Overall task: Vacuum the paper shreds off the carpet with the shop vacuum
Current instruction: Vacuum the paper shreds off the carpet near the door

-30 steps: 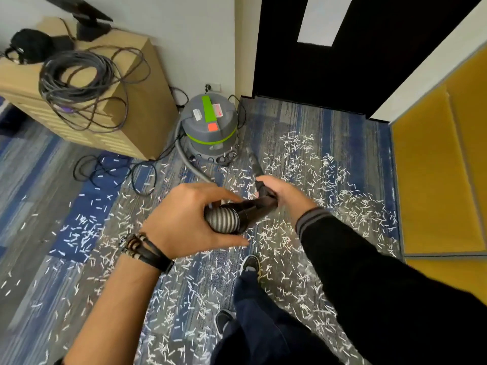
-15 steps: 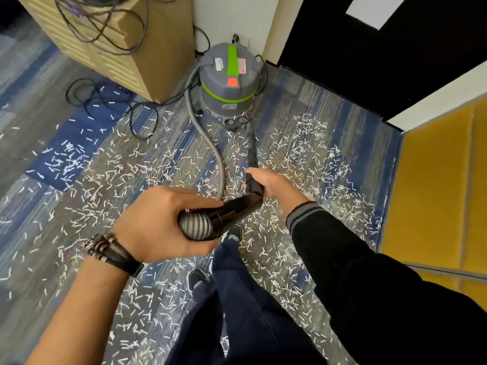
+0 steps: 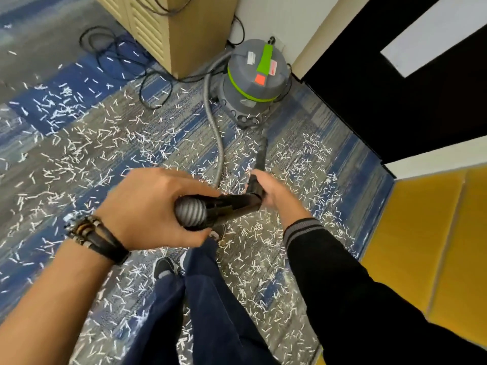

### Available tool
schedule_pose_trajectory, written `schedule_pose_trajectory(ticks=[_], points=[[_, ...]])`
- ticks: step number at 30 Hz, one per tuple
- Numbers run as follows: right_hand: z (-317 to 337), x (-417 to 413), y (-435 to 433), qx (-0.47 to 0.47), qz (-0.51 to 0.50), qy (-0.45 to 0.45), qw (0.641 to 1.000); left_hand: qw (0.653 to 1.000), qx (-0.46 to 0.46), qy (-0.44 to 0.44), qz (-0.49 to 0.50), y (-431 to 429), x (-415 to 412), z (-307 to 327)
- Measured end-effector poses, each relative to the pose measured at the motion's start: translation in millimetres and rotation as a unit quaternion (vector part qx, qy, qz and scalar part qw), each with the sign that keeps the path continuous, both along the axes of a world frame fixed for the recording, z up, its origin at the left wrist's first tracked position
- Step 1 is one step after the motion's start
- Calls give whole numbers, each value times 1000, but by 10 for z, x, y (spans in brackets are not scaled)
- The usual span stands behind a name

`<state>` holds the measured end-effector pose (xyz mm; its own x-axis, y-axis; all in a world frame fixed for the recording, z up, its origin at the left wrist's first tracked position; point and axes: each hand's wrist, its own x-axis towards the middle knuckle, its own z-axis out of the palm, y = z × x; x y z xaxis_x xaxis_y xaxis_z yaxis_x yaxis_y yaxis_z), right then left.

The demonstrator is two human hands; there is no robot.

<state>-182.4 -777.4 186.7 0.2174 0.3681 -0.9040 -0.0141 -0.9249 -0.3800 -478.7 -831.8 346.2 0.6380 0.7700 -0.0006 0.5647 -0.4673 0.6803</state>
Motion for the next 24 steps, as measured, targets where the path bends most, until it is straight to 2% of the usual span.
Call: schedule_pose_trajectory(ticks=[5, 17, 24], points=[[-172, -394, -121, -17, -1, 25, 1000, 999, -20, 11, 36, -271, -320, -134], [-488, -1052, -503, -34, 46, 19, 998, 991, -48, 30, 118, -941, -1007, -580], [-615, -885, -751, 13, -22, 11, 1000, 992, -68, 9, 105, -1132, -892, -740]])
